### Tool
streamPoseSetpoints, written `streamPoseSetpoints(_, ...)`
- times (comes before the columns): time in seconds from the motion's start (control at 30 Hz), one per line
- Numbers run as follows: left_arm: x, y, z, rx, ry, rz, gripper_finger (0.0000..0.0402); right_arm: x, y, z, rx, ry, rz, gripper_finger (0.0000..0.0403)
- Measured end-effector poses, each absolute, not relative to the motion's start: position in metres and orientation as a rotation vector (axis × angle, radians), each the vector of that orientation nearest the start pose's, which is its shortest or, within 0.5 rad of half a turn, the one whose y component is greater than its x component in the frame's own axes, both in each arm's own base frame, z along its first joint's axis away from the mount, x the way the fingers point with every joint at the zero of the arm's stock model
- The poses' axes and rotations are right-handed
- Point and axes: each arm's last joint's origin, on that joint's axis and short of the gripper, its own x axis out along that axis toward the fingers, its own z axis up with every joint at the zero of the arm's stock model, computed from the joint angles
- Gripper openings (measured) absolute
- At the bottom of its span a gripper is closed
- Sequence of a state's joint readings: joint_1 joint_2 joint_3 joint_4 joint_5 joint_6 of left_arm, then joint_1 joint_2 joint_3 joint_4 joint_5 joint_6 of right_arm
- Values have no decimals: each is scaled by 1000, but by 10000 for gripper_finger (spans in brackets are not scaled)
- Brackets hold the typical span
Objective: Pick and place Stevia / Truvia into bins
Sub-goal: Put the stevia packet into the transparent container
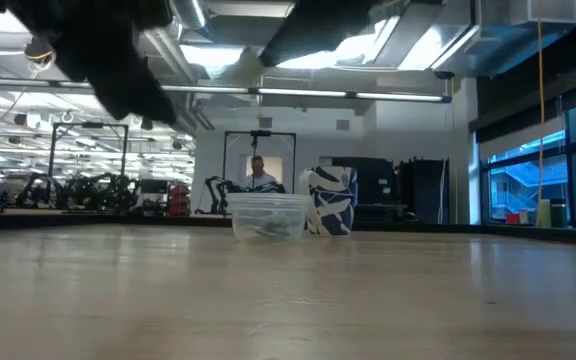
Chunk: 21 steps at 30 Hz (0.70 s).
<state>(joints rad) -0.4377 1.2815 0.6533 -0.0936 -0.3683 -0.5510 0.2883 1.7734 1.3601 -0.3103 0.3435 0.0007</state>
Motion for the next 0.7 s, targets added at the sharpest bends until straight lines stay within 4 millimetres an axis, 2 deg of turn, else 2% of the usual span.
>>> streamPoseSetpoints(0.1,228,-95,207,-244,618,99,84,373,76,269,-71,713,-104,5)
streamPoseSetpoints(0.23,228,-94,210,-240,600,104,81,375,47,269,112,754,-97,5)
streamPoseSetpoints(0.33,228,-94,210,-241,596,106,80,380,33,261,177,781,-81,5)
streamPoseSetpoints(0.5,228,-94,210,-240,594,111,82,388,21,244,143,828,-94,5)
streamPoseSetpoints(0.7,228,-94,210,-253,592,118,78,400,8,209,110,919,-130,5)
